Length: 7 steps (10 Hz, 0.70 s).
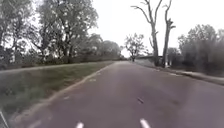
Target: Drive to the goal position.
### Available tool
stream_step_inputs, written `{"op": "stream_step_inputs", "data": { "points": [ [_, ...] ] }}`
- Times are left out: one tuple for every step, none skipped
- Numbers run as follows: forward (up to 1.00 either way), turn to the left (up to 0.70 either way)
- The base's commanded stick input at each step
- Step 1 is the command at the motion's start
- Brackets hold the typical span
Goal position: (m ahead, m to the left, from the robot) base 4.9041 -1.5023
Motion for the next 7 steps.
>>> {"op": "stream_step_inputs", "data": {
  "points": [
    [0.7,-0.35],
    [0.7,-0.29],
    [0.7,-0.09],
    [0.7,0.0],
    [0.7,0.0],
    [0.7,0.0],
    [0.7,0.0]
  ]
}}
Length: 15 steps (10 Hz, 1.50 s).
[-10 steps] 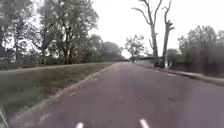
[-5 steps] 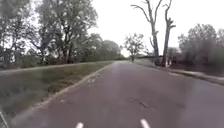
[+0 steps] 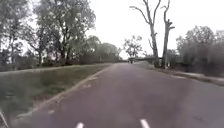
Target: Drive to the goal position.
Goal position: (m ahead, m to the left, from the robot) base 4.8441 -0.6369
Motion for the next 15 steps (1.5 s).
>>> {"op": "stream_step_inputs", "data": {
  "points": [
    [0.7,0.0],
    [0.7,0.0],
    [0.7,0.0],
    [0.7,0.0],
    [0.7,0.0],
    [0.7,0.0],
    [0.7,0.0],
    [0.7,0.0],
    [0.7,0.0],
    [0.7,0.0],
    [0.7,0.0],
    [0.7,0.0],
    [0.7,0.0],
    [0.7,0.0],
    [0.7,0.0]
  ]
}}
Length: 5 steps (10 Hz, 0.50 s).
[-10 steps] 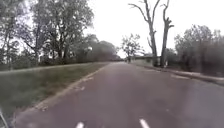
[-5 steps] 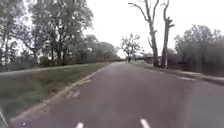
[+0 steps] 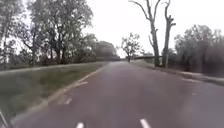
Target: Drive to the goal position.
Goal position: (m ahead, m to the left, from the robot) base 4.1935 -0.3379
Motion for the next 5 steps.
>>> {"op": "stream_step_inputs", "data": {
  "points": [
    [0.7,0.0],
    [0.7,0.0],
    [0.7,0.0],
    [0.7,0.0],
    [0.7,0.0]
  ]
}}
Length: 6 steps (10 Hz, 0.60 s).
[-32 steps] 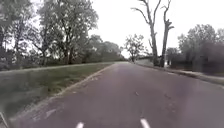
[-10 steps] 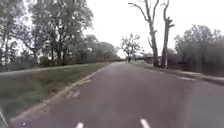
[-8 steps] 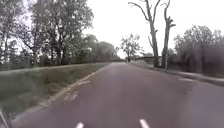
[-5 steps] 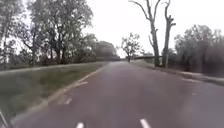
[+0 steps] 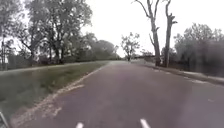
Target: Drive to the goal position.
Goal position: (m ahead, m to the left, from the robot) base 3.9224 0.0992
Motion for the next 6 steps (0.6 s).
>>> {"op": "stream_step_inputs", "data": {
  "points": [
    [0.7,0.0],
    [0.7,0.0],
    [0.7,0.0],
    [0.7,0.0],
    [0.7,0.0],
    [0.7,0.0]
  ]
}}
